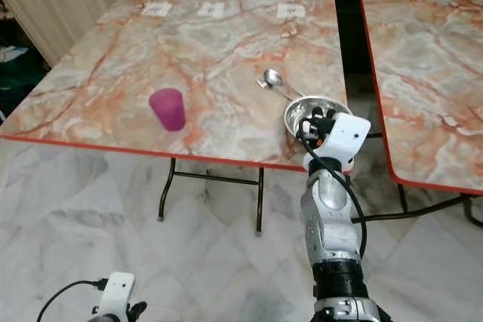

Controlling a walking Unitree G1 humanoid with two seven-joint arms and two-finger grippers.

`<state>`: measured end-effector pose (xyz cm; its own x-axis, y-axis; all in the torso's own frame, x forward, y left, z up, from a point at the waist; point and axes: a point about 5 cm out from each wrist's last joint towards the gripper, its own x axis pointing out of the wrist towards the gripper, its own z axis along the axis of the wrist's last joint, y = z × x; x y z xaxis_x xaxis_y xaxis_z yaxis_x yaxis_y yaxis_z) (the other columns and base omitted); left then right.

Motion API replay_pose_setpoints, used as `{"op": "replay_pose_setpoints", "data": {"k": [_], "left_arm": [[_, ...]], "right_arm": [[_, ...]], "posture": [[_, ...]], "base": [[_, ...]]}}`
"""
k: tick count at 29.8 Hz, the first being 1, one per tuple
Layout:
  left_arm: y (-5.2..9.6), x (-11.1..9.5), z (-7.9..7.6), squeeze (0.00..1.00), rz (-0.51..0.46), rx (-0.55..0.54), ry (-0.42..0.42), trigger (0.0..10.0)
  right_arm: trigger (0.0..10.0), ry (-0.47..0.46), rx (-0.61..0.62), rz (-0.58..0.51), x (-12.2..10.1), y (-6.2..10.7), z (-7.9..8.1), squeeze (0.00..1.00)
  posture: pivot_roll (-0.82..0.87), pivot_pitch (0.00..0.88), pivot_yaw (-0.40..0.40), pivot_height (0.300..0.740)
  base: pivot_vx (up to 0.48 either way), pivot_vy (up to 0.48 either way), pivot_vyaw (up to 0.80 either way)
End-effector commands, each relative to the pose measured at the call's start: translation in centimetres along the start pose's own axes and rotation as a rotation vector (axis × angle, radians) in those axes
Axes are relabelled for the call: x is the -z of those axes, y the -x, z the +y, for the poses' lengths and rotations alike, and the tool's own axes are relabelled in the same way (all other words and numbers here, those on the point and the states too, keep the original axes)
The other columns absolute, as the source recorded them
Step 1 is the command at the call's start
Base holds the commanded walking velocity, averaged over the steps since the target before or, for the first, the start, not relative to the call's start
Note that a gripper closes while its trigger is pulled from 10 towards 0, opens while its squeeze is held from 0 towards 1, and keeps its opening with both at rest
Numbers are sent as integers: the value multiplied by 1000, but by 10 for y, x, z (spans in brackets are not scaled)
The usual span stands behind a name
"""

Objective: Setting the table

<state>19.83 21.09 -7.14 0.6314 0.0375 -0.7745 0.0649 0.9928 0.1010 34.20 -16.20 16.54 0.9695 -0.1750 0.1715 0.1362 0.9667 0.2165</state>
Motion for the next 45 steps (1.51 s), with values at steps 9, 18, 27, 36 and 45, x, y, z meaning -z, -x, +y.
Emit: {"op": "replay_pose_setpoints", "data": {"k": [9,18,27,36,45], "left_arm": [[1,7,-6,0,20,12,9,10000],[1,8,-4,0,23,10,7,10000],[1,8,-5,0,24,9,5,10000],[1,7,-7,0,24,17,-2,10000],[0,7,-7,0,23,17,-5,10000]], "right_arm": [[10000,-32,91,23,3,1,-17,1000],[10000,-43,140,-12,-1,3,-23,1000],[10000,-71,280,-40,-13,17,-42,0],[10000,-178,378,119,-1,26,-55,0],[10000,-207,396,275,17,28,-58,0]], "posture": [[-106,138,53,740],[-105,139,55,740],[-113,142,53,740],[-118,141,51,740],[-110,141,51,740]], "base": [[0,0,0],[0,0,0],[0,0,0],[0,0,0],[0,0,0]]}}
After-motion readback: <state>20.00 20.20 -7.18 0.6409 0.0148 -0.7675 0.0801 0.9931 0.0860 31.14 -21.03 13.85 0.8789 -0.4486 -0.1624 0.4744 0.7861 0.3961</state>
